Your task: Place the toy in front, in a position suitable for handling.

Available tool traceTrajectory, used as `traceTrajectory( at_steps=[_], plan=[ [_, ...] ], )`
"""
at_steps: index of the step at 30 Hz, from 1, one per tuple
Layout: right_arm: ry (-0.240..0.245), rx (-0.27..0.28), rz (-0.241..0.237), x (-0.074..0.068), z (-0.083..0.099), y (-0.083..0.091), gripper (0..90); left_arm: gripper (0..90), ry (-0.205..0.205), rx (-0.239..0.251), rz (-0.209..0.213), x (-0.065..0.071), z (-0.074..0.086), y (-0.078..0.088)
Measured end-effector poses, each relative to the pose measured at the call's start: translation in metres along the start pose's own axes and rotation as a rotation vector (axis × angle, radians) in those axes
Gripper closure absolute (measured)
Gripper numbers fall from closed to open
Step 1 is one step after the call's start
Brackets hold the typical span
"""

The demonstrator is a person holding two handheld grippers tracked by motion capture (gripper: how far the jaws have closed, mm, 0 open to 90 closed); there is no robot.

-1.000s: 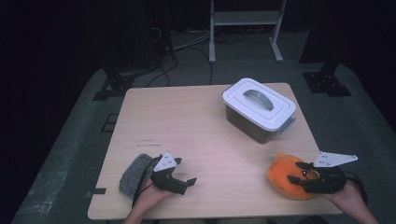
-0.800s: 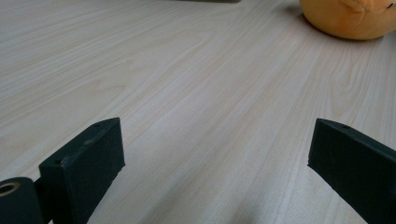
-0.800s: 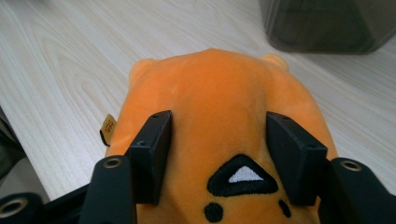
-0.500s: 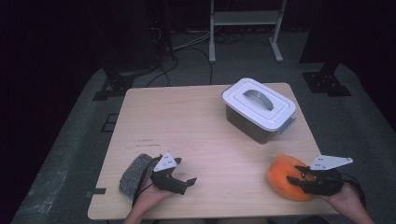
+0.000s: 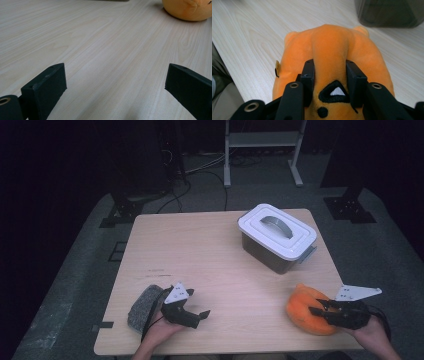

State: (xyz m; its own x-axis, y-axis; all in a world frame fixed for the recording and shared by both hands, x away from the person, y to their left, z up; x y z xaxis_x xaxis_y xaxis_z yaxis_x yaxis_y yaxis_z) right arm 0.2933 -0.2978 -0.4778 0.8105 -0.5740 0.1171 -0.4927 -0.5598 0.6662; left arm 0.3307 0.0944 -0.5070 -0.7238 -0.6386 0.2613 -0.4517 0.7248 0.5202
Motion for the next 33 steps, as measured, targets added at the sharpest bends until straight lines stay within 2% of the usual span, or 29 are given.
traceTrajectory(
  at_steps=[9, 14, 23, 33],
  plan=[
    [0.016, -0.022, -0.019, 0.0, -0.012, 0.004, 65.6, 2.8, -0.004, -0.002, -0.004, -0.001, 0.0, 0.001],
    [-0.005, -0.016, -0.033, 0.004, -0.016, 0.006, 66.9, 2.7, -0.004, -0.003, -0.005, -0.001, 0.0, 0.001],
    [0.008, -0.02, -0.053, 0.006, -0.027, 0.01, 68.2, 2.7, -0.003, -0.001, -0.005, -0.001, 0.0, 0.001],
    [0.021, 0.022, -0.081, 0.005, -0.049, 0.018, 68.2, 2.8, -0.003, -0.001, -0.005, -0.002, 0.0, 0.001]
  ],
)
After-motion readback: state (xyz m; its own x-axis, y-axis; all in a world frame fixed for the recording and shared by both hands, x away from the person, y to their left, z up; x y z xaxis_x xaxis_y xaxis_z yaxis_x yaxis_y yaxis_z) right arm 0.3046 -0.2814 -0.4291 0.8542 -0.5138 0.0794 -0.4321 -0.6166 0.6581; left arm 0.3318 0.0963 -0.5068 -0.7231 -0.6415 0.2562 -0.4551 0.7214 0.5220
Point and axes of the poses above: each handheld gripper's, and its own axes: y roughly backward along the jaws, z roughly out of its underside, x roughly to its right, the point moved 8 cm from there along -y, roughly forward along the jaws, and after that the axes turned 12 degrees about y, right-handed, at the moved point
